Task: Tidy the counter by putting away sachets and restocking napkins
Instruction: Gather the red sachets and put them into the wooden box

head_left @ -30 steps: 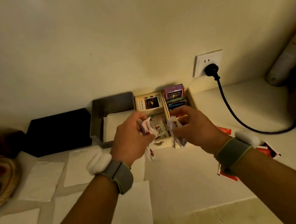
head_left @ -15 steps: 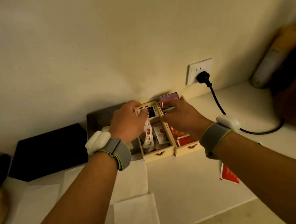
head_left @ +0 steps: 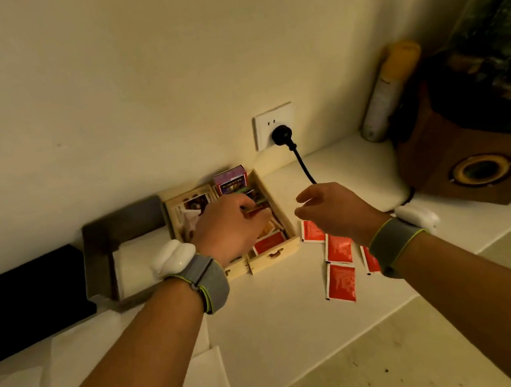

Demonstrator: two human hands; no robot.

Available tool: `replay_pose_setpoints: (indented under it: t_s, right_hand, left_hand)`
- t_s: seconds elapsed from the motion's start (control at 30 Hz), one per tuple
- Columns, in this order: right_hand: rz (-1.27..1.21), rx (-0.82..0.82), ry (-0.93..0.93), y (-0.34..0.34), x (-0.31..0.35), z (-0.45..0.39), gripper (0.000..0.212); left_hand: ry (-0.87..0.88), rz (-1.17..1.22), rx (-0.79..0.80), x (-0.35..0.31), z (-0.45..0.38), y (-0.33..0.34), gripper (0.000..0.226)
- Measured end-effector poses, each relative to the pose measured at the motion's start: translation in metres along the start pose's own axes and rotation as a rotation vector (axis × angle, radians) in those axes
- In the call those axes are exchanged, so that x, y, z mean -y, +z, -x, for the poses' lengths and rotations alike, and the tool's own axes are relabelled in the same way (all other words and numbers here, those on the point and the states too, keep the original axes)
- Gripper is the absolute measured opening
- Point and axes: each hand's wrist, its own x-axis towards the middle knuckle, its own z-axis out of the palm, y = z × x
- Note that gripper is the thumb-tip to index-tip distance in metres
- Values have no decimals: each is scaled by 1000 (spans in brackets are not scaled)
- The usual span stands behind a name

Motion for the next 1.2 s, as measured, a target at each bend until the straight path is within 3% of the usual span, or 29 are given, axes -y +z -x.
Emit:
replay_pose_setpoints:
  t_s: [0.2, 0.47, 0.67, 0.8, 0.97, 1.1, 1.2]
  right_hand:
    - [105, -118, 48, -44, -49, 4, 31]
    - [221, -121, 146, -79, -112, 4, 34]
    - [502, -152, 126, -79, -144, 7, 49]
    - [580, -71, 142, -69, -154, 5, 66]
    - [673, -50, 127, -60, -156, 6, 65]
    - [738, -50, 124, -56, -150, 9, 70]
    - [745, -47, 110, -52, -147, 9, 76]
  left_hand:
    - [59, 5, 61, -43, -7, 38, 42]
    - [124, -109, 203, -72, -16, 89, 49]
    - [171, -213, 378, -73, -28, 119, 68]
    - [198, -362, 477, -72, -35, 133, 77]
    - [210, -550, 564, -71, -43, 151, 106]
    - [212, -662, 552, -63, -43, 160, 124]
    - [222, -685, 550, -61, -47, 162, 121]
